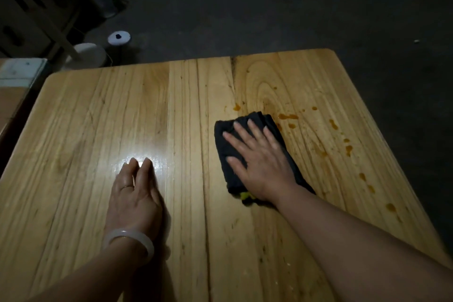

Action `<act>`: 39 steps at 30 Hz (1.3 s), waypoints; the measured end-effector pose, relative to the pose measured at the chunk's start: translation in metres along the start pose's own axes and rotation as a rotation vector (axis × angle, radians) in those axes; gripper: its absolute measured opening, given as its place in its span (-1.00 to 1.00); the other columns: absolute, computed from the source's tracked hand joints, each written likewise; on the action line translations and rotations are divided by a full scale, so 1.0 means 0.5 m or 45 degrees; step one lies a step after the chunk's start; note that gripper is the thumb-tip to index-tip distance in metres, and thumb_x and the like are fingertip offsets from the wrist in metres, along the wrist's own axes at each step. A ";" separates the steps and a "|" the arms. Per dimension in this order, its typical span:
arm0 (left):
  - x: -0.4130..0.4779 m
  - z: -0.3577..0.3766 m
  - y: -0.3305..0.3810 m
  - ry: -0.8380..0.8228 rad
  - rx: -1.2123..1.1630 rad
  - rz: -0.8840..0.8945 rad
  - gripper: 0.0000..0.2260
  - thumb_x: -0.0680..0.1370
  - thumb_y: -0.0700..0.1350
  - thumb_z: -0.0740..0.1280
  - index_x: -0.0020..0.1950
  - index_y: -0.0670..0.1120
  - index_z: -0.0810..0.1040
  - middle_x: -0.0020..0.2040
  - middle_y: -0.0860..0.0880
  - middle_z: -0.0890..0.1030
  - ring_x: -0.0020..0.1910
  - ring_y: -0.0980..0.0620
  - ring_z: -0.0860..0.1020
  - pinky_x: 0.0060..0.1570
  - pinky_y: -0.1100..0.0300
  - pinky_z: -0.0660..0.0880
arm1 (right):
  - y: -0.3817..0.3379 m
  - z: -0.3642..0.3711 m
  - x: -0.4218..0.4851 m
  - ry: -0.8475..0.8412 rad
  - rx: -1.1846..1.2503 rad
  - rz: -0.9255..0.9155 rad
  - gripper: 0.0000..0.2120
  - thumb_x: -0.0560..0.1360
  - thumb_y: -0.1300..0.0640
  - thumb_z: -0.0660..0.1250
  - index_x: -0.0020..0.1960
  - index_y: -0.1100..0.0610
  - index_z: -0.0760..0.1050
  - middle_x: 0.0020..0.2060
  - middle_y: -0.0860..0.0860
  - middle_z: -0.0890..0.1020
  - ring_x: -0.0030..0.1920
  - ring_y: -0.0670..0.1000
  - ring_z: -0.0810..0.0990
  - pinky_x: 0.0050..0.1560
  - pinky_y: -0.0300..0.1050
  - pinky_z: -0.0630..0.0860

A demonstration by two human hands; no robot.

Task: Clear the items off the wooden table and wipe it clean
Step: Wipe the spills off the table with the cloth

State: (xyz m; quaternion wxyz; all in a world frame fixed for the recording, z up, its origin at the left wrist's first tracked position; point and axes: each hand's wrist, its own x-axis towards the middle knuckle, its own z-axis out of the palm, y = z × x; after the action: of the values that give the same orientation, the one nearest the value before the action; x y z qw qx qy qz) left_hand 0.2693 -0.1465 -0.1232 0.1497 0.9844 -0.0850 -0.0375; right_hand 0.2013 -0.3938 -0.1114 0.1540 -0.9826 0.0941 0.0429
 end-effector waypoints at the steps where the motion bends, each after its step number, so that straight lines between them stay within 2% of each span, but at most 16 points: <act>1: 0.003 -0.004 0.006 0.003 -0.020 -0.042 -0.61 0.61 -0.08 0.10 0.45 0.03 0.29 0.49 -0.02 0.22 0.47 -0.01 0.13 0.43 0.15 0.09 | 0.000 0.003 0.002 0.007 0.007 -0.007 -0.41 0.55 -0.23 -0.26 0.57 -0.17 -0.06 0.57 -0.15 -0.12 0.54 -0.10 -0.28 0.52 0.01 -0.29; 4: 0.020 -0.013 0.068 0.050 -0.069 -0.020 -0.65 0.58 -0.13 0.18 0.36 -0.10 0.40 0.43 -0.08 0.31 0.41 -0.08 0.24 0.42 0.05 0.20 | 0.001 0.005 -0.011 0.029 0.079 -0.085 -0.45 0.57 -0.15 -0.21 0.56 -0.15 0.02 0.56 -0.14 -0.04 0.54 -0.13 -0.22 0.53 -0.02 -0.26; 7: 0.046 0.012 0.155 0.001 -0.151 0.108 -0.62 0.60 -0.10 0.15 0.43 -0.08 0.33 0.49 -0.04 0.23 0.47 -0.02 0.15 0.46 0.11 0.08 | 0.009 0.002 -0.036 -0.025 0.149 -0.248 -0.49 0.60 -0.07 -0.11 0.54 -0.15 0.12 0.55 -0.19 0.05 0.54 -0.19 -0.16 0.53 -0.09 -0.21; 10: 0.061 0.048 0.199 -0.014 -0.165 0.173 -0.59 0.62 -0.12 0.12 0.47 -0.16 0.25 0.51 -0.10 0.20 0.50 -0.04 0.10 0.49 0.08 0.00 | 0.019 0.000 -0.049 -0.053 0.179 -0.352 -0.52 0.61 -0.02 -0.04 0.52 -0.13 0.20 0.53 -0.19 0.13 0.54 -0.19 -0.08 0.53 -0.12 -0.16; 14: 0.060 0.076 0.198 0.037 -0.066 0.181 -0.55 0.62 -0.08 0.02 0.49 -0.17 0.20 0.52 -0.11 0.17 0.52 -0.05 0.06 0.49 0.10 -0.09 | 0.019 -0.002 -0.041 -0.039 0.171 -0.323 -0.52 0.61 -0.02 -0.03 0.53 -0.14 0.16 0.54 -0.21 0.09 0.54 -0.19 -0.12 0.52 -0.10 -0.19; 19: 0.053 0.095 0.194 0.114 0.000 0.195 -0.51 0.55 -0.05 -0.01 0.46 -0.19 0.26 0.49 -0.14 0.25 0.49 -0.07 0.12 0.47 0.07 -0.02 | 0.008 -0.002 0.003 -0.027 0.147 -0.192 -0.49 0.61 -0.11 -0.12 0.56 -0.17 0.03 0.55 -0.22 -0.03 0.53 -0.19 -0.24 0.52 -0.04 -0.22; 23: 0.053 0.097 0.192 0.153 0.047 0.231 -0.51 0.53 -0.07 0.01 0.42 -0.22 0.31 0.44 -0.18 0.32 0.46 -0.11 0.18 0.44 0.05 0.01 | 0.003 -0.010 0.090 -0.006 0.090 -0.125 -0.44 0.57 -0.13 -0.23 0.57 -0.16 -0.03 0.56 -0.19 -0.07 0.53 -0.15 -0.26 0.54 0.00 -0.23; 27: 0.053 0.091 0.197 0.179 0.009 0.238 -0.52 0.54 -0.09 -0.04 0.38 -0.25 0.36 0.41 -0.20 0.36 0.44 -0.17 0.25 0.42 0.04 0.04 | 0.000 -0.012 0.185 0.029 0.025 -0.014 -0.51 0.65 -0.09 -0.12 0.57 -0.16 -0.07 0.57 -0.16 -0.12 0.54 -0.11 -0.29 0.53 0.01 -0.29; 32: 0.054 0.094 0.197 0.182 0.035 0.241 -0.55 0.54 -0.14 0.00 0.36 -0.26 0.39 0.39 -0.21 0.40 0.42 -0.18 0.29 0.41 0.03 0.05 | -0.023 -0.011 0.234 0.032 0.059 0.154 -0.50 0.66 -0.06 -0.12 0.58 -0.14 -0.13 0.56 -0.14 -0.18 0.53 -0.09 -0.33 0.51 -0.01 -0.36; 36: 0.052 0.093 0.196 0.176 0.031 0.252 -0.53 0.52 -0.12 0.00 0.37 -0.25 0.36 0.41 -0.19 0.37 0.44 -0.16 0.26 0.42 0.03 0.04 | -0.031 -0.012 0.166 0.000 0.150 0.043 -0.51 0.66 -0.02 -0.12 0.58 -0.13 -0.09 0.56 -0.17 -0.16 0.52 -0.15 -0.31 0.51 -0.06 -0.36; 39: 0.050 0.098 0.190 0.154 0.046 0.253 -0.53 0.53 -0.10 0.01 0.41 -0.22 0.30 0.44 -0.17 0.32 0.46 -0.13 0.19 0.43 0.04 0.01 | -0.023 -0.015 0.084 -0.044 0.188 -0.106 -0.46 0.58 -0.06 -0.22 0.57 -0.15 -0.03 0.55 -0.21 -0.10 0.51 -0.21 -0.28 0.52 -0.08 -0.30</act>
State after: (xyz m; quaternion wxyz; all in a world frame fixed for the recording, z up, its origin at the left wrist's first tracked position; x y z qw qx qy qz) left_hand 0.2744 -0.2545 -0.1423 0.1397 0.9741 -0.1737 0.0386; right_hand 0.2453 -0.3928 -0.1059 0.2292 -0.9708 0.0536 0.0465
